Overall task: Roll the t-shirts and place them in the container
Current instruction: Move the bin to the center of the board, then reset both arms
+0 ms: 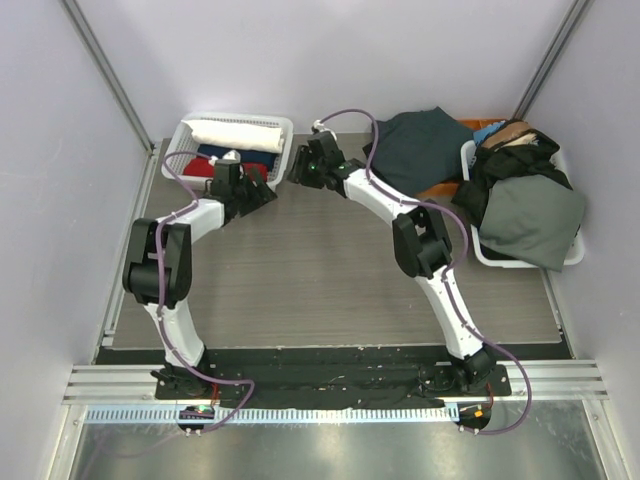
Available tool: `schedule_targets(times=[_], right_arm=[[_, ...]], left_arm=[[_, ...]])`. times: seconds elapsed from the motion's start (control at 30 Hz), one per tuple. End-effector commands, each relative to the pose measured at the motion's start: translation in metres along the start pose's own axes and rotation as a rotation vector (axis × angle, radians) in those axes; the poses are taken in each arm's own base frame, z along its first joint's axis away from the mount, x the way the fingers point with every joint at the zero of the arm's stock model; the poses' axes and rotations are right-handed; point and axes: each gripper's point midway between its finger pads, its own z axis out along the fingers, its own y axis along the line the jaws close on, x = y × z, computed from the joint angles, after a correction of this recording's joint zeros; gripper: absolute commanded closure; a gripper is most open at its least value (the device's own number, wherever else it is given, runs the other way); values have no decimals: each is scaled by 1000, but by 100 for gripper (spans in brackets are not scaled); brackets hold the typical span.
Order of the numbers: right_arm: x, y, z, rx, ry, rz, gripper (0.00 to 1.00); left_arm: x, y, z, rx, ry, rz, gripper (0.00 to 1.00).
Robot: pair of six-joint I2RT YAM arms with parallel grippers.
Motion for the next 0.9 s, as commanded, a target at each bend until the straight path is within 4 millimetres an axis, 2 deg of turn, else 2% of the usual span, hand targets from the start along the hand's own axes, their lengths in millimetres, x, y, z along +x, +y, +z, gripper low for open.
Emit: schedule_targets(times=[0.0, 0.03, 0.07, 0.1, 0.13, 0.17, 0.2, 0.23, 0.27, 0.3, 0.33, 0.37, 0.4, 0.43, 0.47, 0.5, 0.53, 0.57, 0.6, 0.63, 0.67, 0.7, 0.77, 0.8, 0.83, 0.87], right_arm=[[-24, 14, -46, -33, -45, -22, 49], [-30, 22, -58, -70, -78, -26, 49], [-48, 40, -90, -118, -131, -29, 49], [-16, 18, -95, -86, -82, -18, 49], [-18, 21, -107, -108, -123, -17, 48], [-10, 18, -119, -102, -128, -20, 46], [2, 10, -146, -95, -137, -28, 37], [8, 4, -157, -85, -150, -35, 30], [12, -1, -172, -63, -168, -44, 1], [26, -13, -193, -41, -165, -72, 0], [35, -21, -207, -14, -154, -85, 0], [39, -26, -218, -7, -161, -102, 0], [65, -51, -226, 52, -109, -117, 0], [59, -49, -254, 39, -150, -125, 0], [62, -60, -264, 77, -168, -125, 0], [78, -76, -275, 101, -155, -127, 0], [73, -75, -300, 86, -201, -127, 0], [75, -79, -312, 86, -221, -127, 0], [86, -95, -319, 120, -226, -124, 0], [78, -94, -345, 104, -298, -111, 0], [79, -99, -355, 108, -325, -108, 0], [88, -117, -359, 152, -339, -109, 0], [88, -126, -382, 146, -419, -98, 0], [99, -139, -382, 171, -423, -86, 0], [101, -139, -384, 147, -447, -52, 0], [100, -133, -389, 95, -482, -32, 0]], left_arm=[[-27, -41, -39, 120, -79, 39, 34], [-14, -37, -45, 119, -59, 26, 33], [-18, -46, -62, 151, -90, 33, 32], [-12, -49, -70, 159, -91, 39, 27], [9, -39, -73, 139, -65, 36, 16], [13, -42, -83, 149, -71, 44, 9], [16, -56, -101, 179, -97, 65, 1], [36, -47, -108, 166, -75, 72, 0], [43, -48, -117, 167, -79, 92, 0], [42, -54, -137, 183, -123, 105, 0], [54, -59, -146, 205, -113, 123, 0], [74, -49, -150, 198, -86, 136, 0], [78, -49, -159, 208, -96, 139, 0], [78, -55, -177, 247, -131, 147, 0], [91, -44, -181, 245, -118, 156, 0], [94, -42, -188, 254, -130, 158, 0], [88, -44, -205, 288, -184, 159, 0], [94, -39, -209, 285, -183, 161, 0], [104, -28, -209, 273, -178, 166, 0], [102, -28, -221, 297, -213, 168, 0], [104, -25, -224, 301, -223, 170, 0], [112, -16, -223, 290, -218, 174, 0], [113, -12, -230, 308, -253, 181, 0], [115, -9, -230, 304, -263, 187, 0], [122, -1, -227, 292, -253, 199, 0], [121, 0, -229, 300, -273, 204, 0]])
